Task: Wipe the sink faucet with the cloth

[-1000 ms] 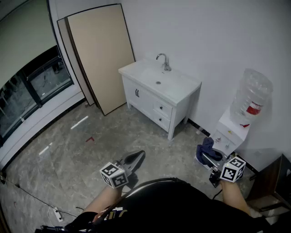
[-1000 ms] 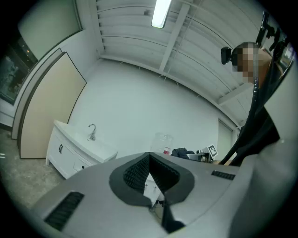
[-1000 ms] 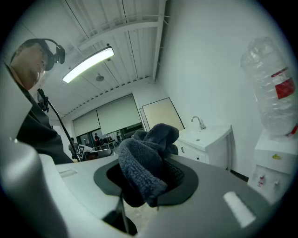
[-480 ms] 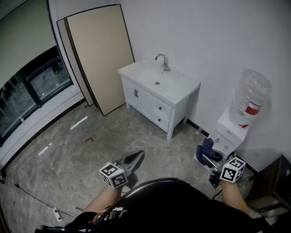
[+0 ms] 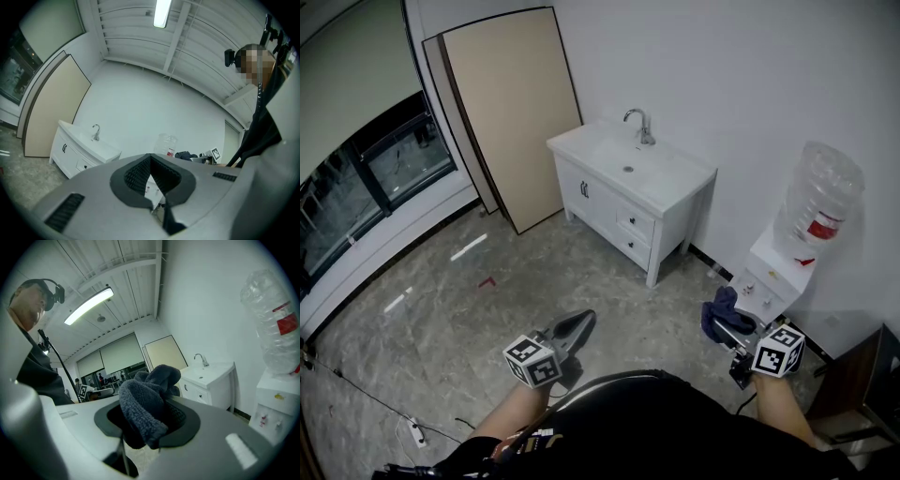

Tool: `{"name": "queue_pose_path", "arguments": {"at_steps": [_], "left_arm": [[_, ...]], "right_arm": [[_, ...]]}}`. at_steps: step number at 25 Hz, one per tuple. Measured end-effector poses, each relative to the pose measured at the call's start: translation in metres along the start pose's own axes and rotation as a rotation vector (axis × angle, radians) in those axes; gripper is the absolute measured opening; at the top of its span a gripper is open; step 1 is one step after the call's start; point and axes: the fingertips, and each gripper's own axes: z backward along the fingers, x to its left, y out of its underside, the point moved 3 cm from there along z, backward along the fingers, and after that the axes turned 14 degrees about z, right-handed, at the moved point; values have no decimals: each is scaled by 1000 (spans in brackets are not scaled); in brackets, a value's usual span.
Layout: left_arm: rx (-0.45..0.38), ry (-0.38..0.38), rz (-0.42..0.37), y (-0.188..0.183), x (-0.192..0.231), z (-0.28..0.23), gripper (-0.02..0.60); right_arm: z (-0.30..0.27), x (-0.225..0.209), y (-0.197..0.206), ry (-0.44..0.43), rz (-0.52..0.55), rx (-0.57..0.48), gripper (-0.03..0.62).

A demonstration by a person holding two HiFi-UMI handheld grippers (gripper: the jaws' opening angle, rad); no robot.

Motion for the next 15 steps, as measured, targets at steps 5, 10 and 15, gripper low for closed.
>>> {"name": "queue_pose_path", "arguments": {"at_steps": [5, 10, 15], "left_arm": [[-1, -42, 16, 13, -6, -10, -9], [5, -66, 22, 24, -16, -20, -9], [3, -66, 32, 24, -14, -26, -9]], "right_arm": [[-1, -17, 1, -40, 7, 7, 143], [-6, -28, 5, -90, 4, 13, 143], [-23, -35, 7, -125, 6, 14, 143]]}}
